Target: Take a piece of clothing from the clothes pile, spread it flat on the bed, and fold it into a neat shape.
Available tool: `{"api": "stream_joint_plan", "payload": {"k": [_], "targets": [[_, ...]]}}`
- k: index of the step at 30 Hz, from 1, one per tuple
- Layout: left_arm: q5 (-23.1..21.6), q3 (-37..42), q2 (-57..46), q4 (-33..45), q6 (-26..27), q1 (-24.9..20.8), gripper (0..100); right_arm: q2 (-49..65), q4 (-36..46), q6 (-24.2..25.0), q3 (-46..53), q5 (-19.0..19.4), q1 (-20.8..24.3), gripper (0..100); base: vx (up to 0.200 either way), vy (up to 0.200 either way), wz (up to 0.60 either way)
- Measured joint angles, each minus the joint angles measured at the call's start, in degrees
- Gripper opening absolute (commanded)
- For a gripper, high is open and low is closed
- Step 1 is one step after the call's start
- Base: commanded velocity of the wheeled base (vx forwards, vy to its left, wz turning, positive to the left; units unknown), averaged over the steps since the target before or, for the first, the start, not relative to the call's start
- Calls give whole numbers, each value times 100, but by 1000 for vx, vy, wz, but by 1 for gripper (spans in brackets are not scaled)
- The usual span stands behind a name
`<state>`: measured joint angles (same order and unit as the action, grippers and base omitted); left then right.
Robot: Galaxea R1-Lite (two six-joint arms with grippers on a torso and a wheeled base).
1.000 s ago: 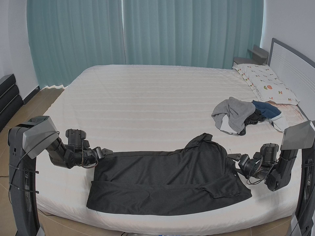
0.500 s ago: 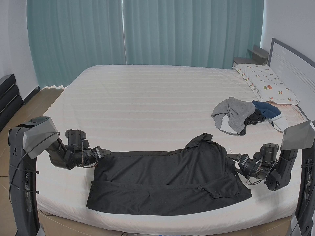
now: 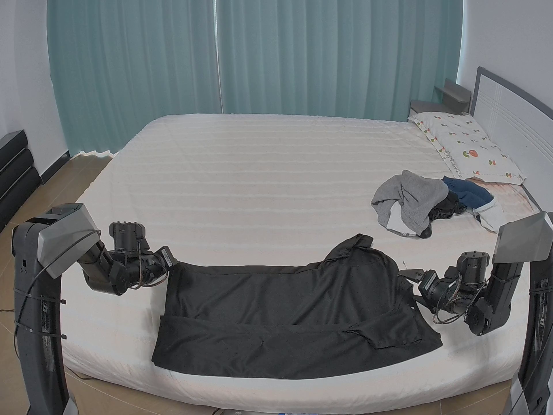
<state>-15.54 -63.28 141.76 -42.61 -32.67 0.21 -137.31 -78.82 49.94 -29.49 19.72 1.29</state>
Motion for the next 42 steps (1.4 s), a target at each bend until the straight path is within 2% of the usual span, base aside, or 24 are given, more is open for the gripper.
{"api": "stream_joint_plan", "payload": {"k": [10, 15, 20, 25, 35, 39, 42], "targets": [[39, -88, -15, -151, -551, 80, 0, -6, 2, -2, -44, -38, 9, 100, 0, 0, 0], [41, -199, -12, -121, -1096, 95, 0, 21, 62, -13, -206, -77, 71, 100, 0, 0, 0], [50, -256, -11, -112, -1197, 128, 0, 60, 224, -88, -513, -95, 162, 100, 0, 0, 0], [140, -234, -20, -107, -1331, 144, 0, 85, 1059, -642, -1143, -232, 212, 100, 0, 0, 0], [375, -111, -43, -59, -1396, 148, 0, -161, 2917, -1882, -3106, -695, 402, 100, 0, 0, 0], [383, -85, -54, -15, -1397, 150, 0, -455, 3238, -2378, -3647, -818, 472, 100, 0, 0, 0], [384, -78, -63, 0, -1397, 155, 0, -666, 3440, -2493, -4048, -880, 503, 100, 0, 0, 0]]}}
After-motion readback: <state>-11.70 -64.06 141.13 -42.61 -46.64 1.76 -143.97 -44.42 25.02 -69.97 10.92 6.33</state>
